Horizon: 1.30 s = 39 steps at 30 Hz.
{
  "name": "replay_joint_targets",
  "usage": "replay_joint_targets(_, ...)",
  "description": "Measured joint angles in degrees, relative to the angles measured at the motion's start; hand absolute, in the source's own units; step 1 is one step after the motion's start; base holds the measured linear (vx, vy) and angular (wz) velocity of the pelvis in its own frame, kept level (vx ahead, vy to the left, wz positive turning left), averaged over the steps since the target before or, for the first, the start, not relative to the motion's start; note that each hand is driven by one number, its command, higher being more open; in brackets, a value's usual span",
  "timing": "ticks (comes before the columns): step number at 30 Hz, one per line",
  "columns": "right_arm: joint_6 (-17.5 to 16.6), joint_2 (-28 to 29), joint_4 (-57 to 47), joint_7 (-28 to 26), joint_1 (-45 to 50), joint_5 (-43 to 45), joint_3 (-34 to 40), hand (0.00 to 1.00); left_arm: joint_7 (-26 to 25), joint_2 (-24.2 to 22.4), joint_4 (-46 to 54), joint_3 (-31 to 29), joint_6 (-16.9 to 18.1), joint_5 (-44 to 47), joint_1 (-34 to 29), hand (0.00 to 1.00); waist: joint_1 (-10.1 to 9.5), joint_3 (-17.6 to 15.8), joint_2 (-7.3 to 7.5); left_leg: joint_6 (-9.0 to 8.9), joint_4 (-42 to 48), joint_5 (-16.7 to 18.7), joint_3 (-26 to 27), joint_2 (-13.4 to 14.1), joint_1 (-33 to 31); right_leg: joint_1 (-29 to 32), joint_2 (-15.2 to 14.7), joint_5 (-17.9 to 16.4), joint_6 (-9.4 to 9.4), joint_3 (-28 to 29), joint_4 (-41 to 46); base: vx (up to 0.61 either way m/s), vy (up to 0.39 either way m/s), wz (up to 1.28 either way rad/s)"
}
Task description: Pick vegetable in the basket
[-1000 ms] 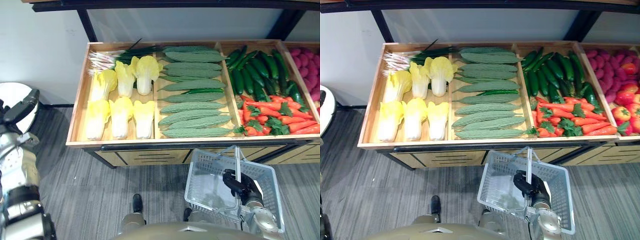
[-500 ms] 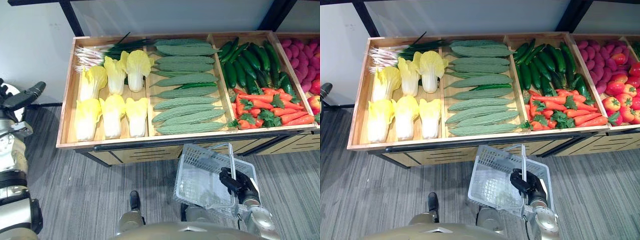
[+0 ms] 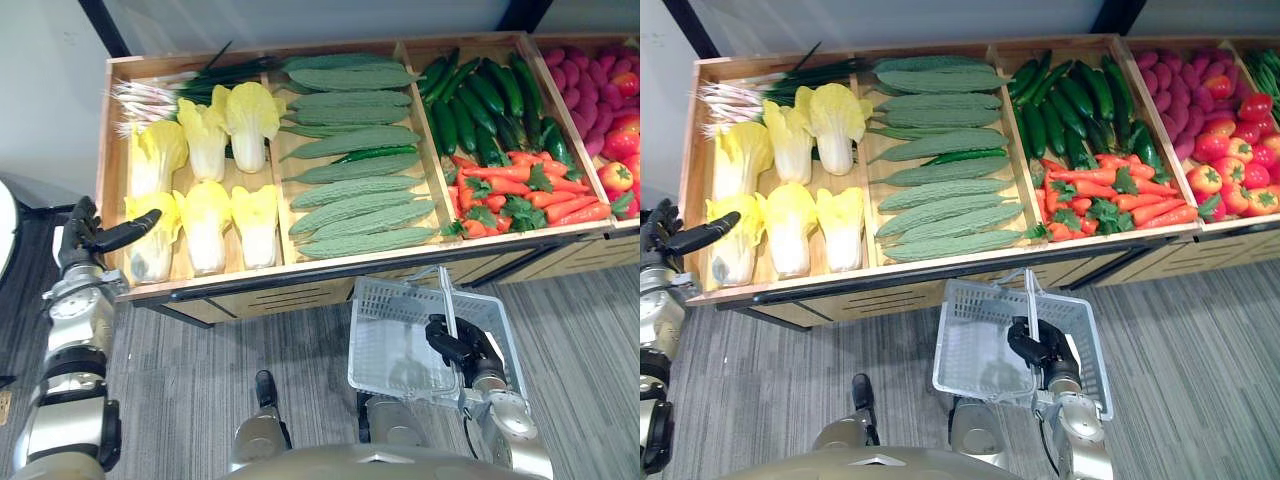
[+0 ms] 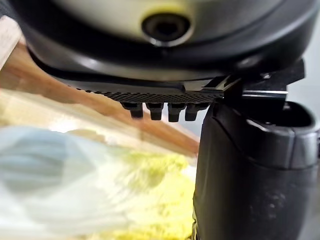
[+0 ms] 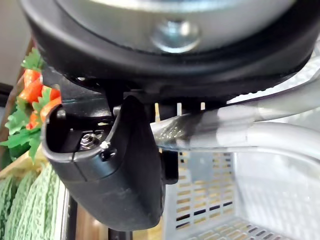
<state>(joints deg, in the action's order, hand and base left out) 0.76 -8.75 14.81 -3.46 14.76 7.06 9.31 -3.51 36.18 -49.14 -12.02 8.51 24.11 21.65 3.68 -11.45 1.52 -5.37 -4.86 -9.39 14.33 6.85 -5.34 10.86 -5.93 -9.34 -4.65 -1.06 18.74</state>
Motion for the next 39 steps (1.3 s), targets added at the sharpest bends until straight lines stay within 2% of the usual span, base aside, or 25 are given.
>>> replay_joint_targets(3,-0.04,-0.03,-0.04,0.14,-0.2,-0.01,-0.25,0.0,-0.06,-1.59,0.0,0.47,0.0,-0.67,0.25,1.0,1.24,-0.22,-0.06,0.01,0.0,0.0,0.55,0.09,0.12,-0.24,0.11,0.85,-0.11,0.24,-1.04,-0.01,0.006,-0.1)
replay_joint_targets(11,-0.04,-0.06,-0.04,0.55,-0.16,-0.07,-0.53,0.0,-1.36,-5.04,2.98,1.38,0.02,-2.47,0.46,1.0,1.08,-1.5,-1.47,0.14,-0.21,0.5,1.0,-0.06,0.68,-1.65,0.05,2.58,-0.77,1.2,-4.01,-0.01,0.015,-0.05)
replay_joint_targets(18,-0.04,-0.06,-0.05,1.19,-0.41,-0.09,-0.71,0.0,-2.69,-5.49,6.06,2.21,0.02,-4.13,0.21,1.0,0.97,-2.39,-1.44,0.74,-0.05,0.14,1.1,-0.18,0.06,-2.06,-0.05,4.12,-1.07,1.24,-5.94,0.01,0.001,0.0)
replay_joint_targets(26,-0.04,-0.06,-0.05,1.5,-0.34,-0.36,-0.68,0.0,-4.01,-6.71,7.45,1.52,0.59,-4.22,-1.44,1.0,1.0,-2.59,-1.43,0.82,-0.06,0.07,0.96,-0.29,0.27,-2.41,-0.17,4.15,-1.08,1.11,-6.07,0.01,0.001,0.0)
replay_joint_targets(31,-0.06,-0.06,-0.04,1.65,-0.38,-2.32,-0.62,0.0,-4.42,-7.36,7.62,-0.47,1.5,-4.22,-1.95,1.0,1.04,-4.16,-1.5,0.38,-0.23,0.69,0.87,-0.21,0.87,-3.3,-0.14,4.18,-1.13,1.02,-6.94,0.0,0.0,0.0)
replay_joint_targets(39,-0.06,-0.05,-0.04,1.65,-0.13,-2.35,-0.66,0.0,-5.34,-8.36,7.61,-3.04,1.74,-4.21,-2.66,1.0,0.99,-4.27,-1.44,0.81,-0.04,0.5,0.68,-0.26,0.91,-3.76,-0.35,4.2,-1.17,0.64,-7.24,0.05,-0.005,0.02)
